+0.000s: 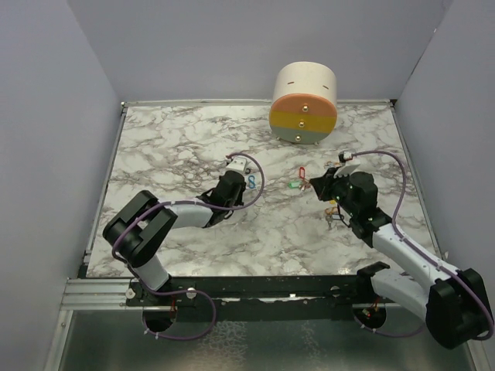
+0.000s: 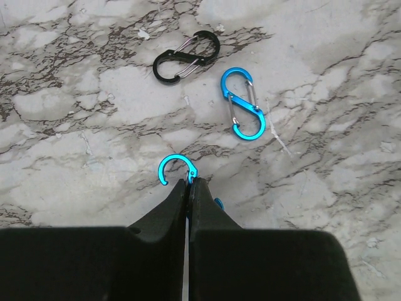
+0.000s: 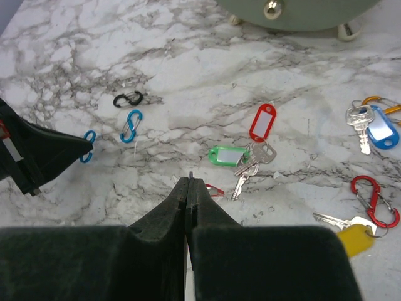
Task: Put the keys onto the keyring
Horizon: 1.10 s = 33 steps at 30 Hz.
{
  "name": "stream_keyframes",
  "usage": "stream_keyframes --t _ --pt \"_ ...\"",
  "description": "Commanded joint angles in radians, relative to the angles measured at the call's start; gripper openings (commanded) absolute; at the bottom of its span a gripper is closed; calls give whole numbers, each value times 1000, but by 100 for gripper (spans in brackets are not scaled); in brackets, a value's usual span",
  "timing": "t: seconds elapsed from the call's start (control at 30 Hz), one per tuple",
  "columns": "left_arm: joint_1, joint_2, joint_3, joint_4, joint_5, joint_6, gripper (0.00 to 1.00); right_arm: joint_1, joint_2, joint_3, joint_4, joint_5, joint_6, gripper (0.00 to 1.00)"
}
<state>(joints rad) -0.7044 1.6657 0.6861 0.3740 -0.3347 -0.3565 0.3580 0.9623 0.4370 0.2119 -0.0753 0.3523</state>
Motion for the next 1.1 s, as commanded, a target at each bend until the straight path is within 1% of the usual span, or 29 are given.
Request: stream_keyframes --t 0.0,0.17,0.3,0.47,0.7,1.07 --pt "-54 -80 46 -55 21 -21 0 -4 52 37 42 -134 -38 1" --pt "-129 -64 173 -143 8 -32 0 7 80 32 81 -184 -48 1" --pt "-173 -30 247 -151 25 -49 0 27 120 43 91 -216 -66 1" --pt "-196 -5 314 -172 32 -52 0 58 173 57 109 -247 -97 1" --pt "-205 -4 331 -176 66 -58 0 107 206 68 113 -205 -127 1" --pt "-252 3 329 -165 90 -45 0 124 220 69 116 -179 -138 1"
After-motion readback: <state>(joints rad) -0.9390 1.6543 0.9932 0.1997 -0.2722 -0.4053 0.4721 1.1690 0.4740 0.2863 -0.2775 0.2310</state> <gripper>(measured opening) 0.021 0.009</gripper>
